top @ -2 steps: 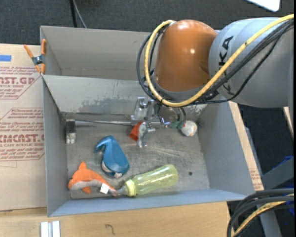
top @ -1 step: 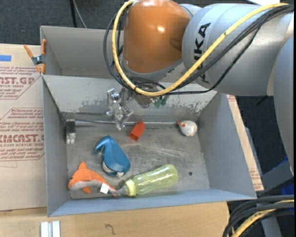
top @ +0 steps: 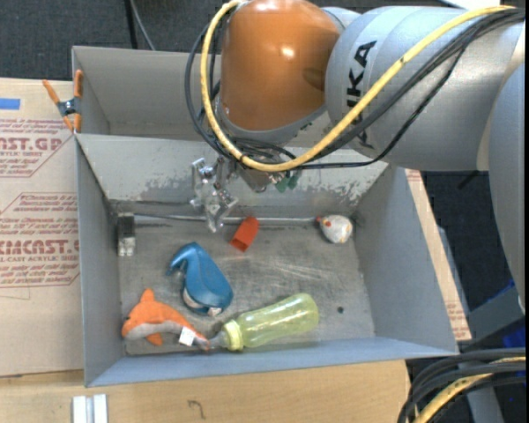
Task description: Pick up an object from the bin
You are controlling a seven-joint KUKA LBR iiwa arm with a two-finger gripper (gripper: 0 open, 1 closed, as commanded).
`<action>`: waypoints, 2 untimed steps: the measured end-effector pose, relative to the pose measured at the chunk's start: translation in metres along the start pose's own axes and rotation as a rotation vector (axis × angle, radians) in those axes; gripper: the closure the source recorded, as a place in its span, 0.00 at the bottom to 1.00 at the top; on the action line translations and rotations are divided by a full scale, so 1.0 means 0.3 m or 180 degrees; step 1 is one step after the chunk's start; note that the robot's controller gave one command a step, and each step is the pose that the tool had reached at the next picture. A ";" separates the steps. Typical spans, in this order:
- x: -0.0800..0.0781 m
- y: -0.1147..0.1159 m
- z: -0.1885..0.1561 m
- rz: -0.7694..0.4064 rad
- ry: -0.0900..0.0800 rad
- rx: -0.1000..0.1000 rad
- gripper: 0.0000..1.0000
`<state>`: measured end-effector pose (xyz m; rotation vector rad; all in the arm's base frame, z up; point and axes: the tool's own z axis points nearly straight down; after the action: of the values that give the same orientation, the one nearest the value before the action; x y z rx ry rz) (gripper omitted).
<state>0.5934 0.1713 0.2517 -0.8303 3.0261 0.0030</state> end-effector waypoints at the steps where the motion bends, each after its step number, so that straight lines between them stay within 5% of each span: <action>1: 0.020 0.034 0.349 -0.2027 0.0015 -0.0011 0.00; 2: 0.022 0.035 0.356 -0.2057 0.0021 -0.0015 0.00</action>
Offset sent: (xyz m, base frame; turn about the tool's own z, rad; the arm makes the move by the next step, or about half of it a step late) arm 0.0000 0.0000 0.0000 0.0000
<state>0.5827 0.1771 0.1448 -1.7523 2.6117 0.0055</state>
